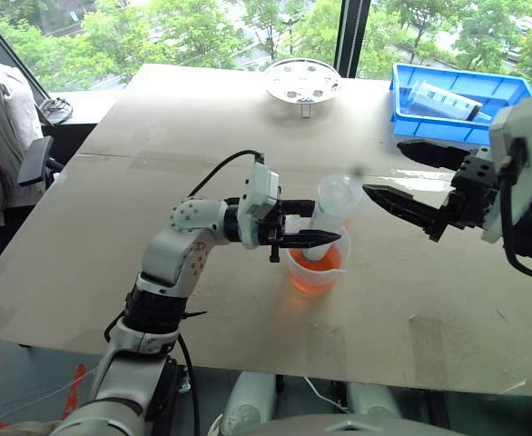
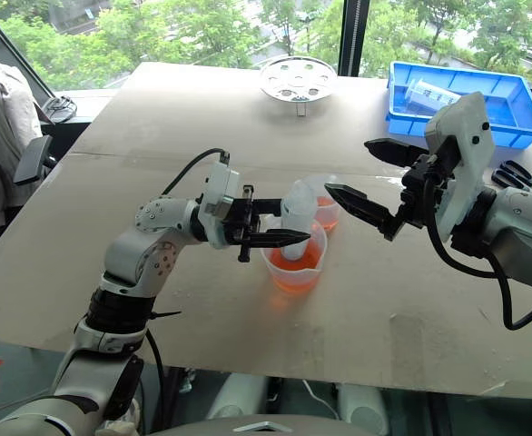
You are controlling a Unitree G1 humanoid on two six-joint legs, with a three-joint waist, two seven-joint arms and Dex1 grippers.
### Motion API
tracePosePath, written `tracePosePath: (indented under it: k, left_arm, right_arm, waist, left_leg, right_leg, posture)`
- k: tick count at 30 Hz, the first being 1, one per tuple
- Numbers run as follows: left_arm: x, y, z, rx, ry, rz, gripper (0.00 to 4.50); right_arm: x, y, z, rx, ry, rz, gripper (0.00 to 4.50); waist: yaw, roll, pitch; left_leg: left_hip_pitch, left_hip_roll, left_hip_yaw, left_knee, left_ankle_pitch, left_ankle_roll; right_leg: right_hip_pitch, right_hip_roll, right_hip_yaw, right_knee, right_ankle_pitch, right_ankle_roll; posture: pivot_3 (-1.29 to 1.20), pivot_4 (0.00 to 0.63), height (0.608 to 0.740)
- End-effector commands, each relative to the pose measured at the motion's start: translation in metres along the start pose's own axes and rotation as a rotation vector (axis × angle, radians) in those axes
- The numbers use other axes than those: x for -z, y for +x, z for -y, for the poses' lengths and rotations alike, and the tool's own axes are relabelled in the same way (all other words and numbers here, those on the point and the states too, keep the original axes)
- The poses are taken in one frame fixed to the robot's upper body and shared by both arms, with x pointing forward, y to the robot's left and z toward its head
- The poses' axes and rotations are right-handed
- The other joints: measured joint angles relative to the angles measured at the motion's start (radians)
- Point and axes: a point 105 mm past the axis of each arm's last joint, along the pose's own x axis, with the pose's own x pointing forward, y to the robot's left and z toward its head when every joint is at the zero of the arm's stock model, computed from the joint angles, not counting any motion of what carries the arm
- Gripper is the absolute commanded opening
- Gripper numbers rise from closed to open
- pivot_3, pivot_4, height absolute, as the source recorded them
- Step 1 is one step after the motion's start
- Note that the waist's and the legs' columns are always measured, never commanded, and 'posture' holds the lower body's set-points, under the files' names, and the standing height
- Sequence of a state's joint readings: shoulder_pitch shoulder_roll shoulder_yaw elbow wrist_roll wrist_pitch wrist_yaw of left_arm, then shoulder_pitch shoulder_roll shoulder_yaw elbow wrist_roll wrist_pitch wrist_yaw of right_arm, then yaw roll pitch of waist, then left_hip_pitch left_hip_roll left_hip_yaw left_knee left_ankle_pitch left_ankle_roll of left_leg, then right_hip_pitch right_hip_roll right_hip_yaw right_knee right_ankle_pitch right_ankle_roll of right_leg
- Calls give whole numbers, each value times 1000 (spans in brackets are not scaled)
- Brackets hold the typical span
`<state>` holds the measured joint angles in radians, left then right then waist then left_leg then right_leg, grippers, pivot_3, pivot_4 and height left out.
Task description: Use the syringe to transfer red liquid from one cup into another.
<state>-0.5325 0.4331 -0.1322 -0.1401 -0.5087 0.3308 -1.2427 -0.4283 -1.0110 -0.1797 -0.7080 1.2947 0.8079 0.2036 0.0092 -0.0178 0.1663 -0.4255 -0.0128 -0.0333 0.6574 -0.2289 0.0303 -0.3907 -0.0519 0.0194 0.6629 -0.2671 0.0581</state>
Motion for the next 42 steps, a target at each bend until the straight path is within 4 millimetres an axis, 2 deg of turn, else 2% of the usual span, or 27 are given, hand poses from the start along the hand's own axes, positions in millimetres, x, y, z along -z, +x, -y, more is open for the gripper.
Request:
tracePosePath:
  k: [1,7,14,21,27,42]
  left_arm:
    - [-4,2,2,13,35,12,1470]
    - [-1,0,2,3,34,2,1470]
    - [-1,1,1,-19,30,1,1470]
    - [1,5,1,-27,40,-12,1470]
    - [0,7,1,-32,42,-7,1470]
    - [-3,9,7,-20,39,-1,1470]
  right_arm:
    - [-6,5,-2,-20,-56,28,4500]
    - [-7,9,-6,-65,-52,47,4500]
    - [-6,-1,-23,-178,16,24,4500]
    - [-1,5,-24,-157,-1,-9,4500]
    - [4,13,-12,-79,-25,-32,4500]
    - [1,11,11,101,-95,-69,4500]
  waist:
    - [0,0,0]
    - [3,0,0]
    - [4,0,0]
    - [1,0,0]
    - [5,0,0]
    - [3,0,0]
  left_leg:
    - [0,0,0,0,0,0]
    - [0,0,0,0,0,0]
    - [0,0,-1,0,0,0]
    - [0,0,-1,0,0,0]
    - [0,0,-1,0,0,0]
    - [-1,0,-1,0,0,0]
  right_leg:
    - [0,0,0,0,0,0]
    - [0,0,-1,0,0,0]
    - [0,0,-1,0,0,0]
    - [0,0,-1,0,0,0]
    - [0,0,-1,0,0,0]
    - [0,0,-1,0,0,0]
  posture:
    - [0,150,740]
    - [0,150,740]
    - [0,150,740]
    - [0,150,740]
    - [0,150,740]
    - [0,150,740]
